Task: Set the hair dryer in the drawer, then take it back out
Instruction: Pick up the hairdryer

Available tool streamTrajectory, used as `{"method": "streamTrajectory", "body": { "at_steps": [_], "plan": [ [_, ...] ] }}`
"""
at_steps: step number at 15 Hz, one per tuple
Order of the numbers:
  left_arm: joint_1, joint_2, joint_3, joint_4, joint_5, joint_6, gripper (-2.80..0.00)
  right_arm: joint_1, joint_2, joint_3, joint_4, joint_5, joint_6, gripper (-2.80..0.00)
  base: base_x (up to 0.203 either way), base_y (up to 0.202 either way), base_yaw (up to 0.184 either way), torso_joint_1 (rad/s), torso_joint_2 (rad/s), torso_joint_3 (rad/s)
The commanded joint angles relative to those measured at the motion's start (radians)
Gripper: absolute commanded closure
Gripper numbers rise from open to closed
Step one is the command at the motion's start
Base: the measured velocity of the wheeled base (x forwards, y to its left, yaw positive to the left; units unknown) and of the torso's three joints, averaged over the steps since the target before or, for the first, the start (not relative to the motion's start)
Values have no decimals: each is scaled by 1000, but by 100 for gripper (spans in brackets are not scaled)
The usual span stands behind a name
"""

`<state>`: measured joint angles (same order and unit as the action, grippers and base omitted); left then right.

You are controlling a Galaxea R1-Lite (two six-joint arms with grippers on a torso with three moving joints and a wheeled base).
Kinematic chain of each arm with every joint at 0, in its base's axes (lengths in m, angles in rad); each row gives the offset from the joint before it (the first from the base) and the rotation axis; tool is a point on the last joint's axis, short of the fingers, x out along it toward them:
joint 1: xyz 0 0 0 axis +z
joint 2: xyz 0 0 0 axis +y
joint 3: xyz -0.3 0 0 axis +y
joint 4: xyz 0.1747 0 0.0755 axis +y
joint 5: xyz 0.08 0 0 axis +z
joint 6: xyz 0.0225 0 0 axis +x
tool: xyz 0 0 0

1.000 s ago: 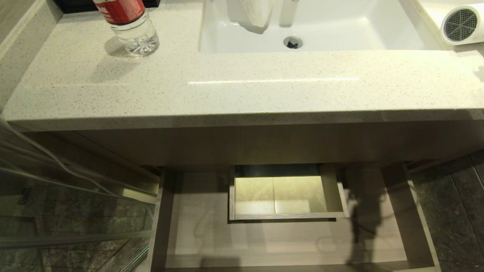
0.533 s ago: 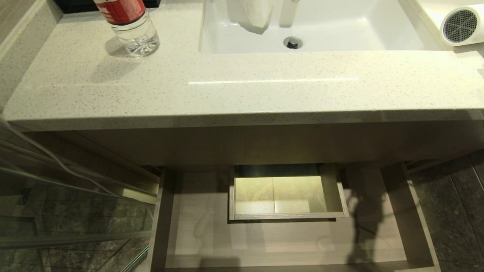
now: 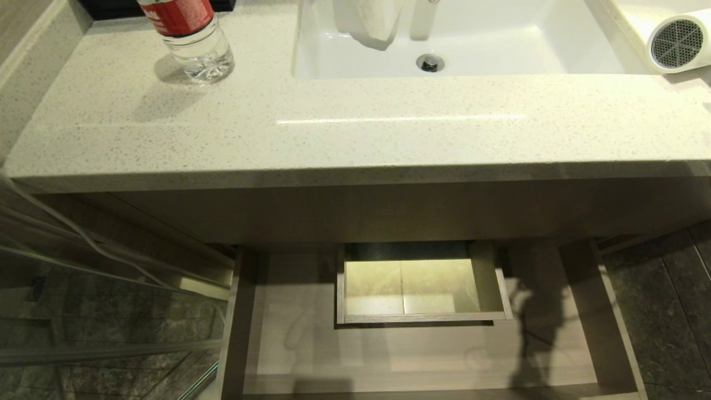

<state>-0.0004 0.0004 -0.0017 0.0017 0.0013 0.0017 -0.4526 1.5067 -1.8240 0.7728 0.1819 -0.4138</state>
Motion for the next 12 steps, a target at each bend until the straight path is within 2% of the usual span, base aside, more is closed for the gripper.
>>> {"method": "streamTrajectory", "body": {
  "at_steps": [1, 7, 12],
  "plan": [
    [0, 0, 0, 0, 0, 0, 0, 0, -27, -5, 0, 4, -3, 0, 0, 0, 0, 0, 0, 0],
    [0, 0, 1, 0, 0, 0, 0, 3, -147, 29, 14, 5, -48, 0, 0, 0, 0, 0, 0, 0],
    [-1, 0, 0, 0, 0, -2, 0, 3, -239, 79, 7, 55, -59, 0, 0, 0, 0, 0, 0, 0]
  ]
}}
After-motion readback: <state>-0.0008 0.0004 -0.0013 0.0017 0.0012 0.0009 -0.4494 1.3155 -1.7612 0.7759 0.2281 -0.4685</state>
